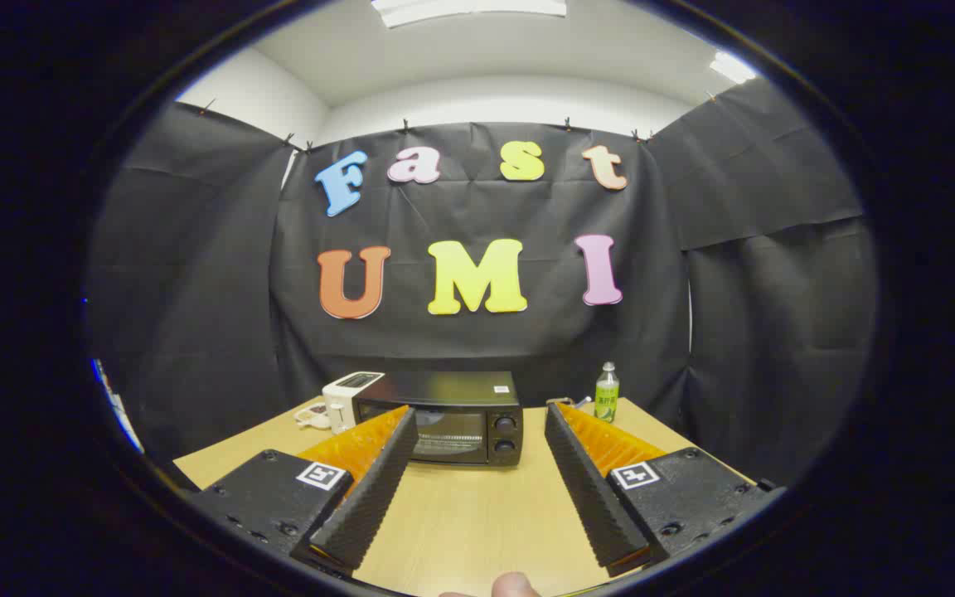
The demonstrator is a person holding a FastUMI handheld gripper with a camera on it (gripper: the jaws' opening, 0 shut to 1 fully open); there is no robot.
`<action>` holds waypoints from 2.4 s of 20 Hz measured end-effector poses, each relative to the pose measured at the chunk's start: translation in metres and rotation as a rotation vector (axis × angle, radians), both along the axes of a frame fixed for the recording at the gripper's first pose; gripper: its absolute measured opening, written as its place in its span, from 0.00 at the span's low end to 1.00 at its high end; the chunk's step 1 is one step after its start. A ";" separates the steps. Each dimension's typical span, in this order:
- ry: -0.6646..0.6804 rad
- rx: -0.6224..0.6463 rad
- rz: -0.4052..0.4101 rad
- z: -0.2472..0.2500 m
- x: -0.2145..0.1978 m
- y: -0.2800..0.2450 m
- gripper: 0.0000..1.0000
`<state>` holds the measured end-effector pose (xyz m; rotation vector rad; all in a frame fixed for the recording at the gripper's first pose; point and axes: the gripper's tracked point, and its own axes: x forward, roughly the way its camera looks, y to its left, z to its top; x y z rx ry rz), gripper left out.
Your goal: Open the toaster oven, put the food inside, and close the toaster oven door.
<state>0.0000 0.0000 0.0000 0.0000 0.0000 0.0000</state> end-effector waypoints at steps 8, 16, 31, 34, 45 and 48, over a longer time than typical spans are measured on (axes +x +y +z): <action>0.008 0.002 0.006 -0.001 -0.001 0.004 1.00; 0.000 0.001 -0.012 0.000 -0.001 0.000 1.00; -0.006 0.014 -0.039 -0.013 0.042 0.019 1.00; 0.019 0.017 -0.023 -0.023 0.071 0.038 1.00; 0.045 0.003 -0.077 -0.041 0.220 0.080 1.00; 0.071 0.014 -0.059 -0.060 0.253 0.096 1.00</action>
